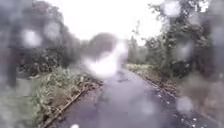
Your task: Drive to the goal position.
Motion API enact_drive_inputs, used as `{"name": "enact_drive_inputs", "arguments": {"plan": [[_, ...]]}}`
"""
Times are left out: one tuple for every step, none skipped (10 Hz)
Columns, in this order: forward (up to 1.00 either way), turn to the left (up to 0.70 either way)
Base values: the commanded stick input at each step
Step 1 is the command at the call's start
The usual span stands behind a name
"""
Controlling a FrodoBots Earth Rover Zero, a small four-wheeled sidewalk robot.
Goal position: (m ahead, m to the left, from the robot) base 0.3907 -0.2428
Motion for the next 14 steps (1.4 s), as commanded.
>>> {"name": "enact_drive_inputs", "arguments": {"plan": [[0.85, 0.00], [0.85, 0.00], [0.85, 0.00], [0.85, 0.00], [0.85, 0.00], [0.85, 0.00], [0.85, 0.00], [0.85, 0.00], [0.85, 0.00], [0.85, 0.00], [0.85, 0.00], [0.85, 0.00], [0.85, 0.00], [0.85, 0.00]]}}
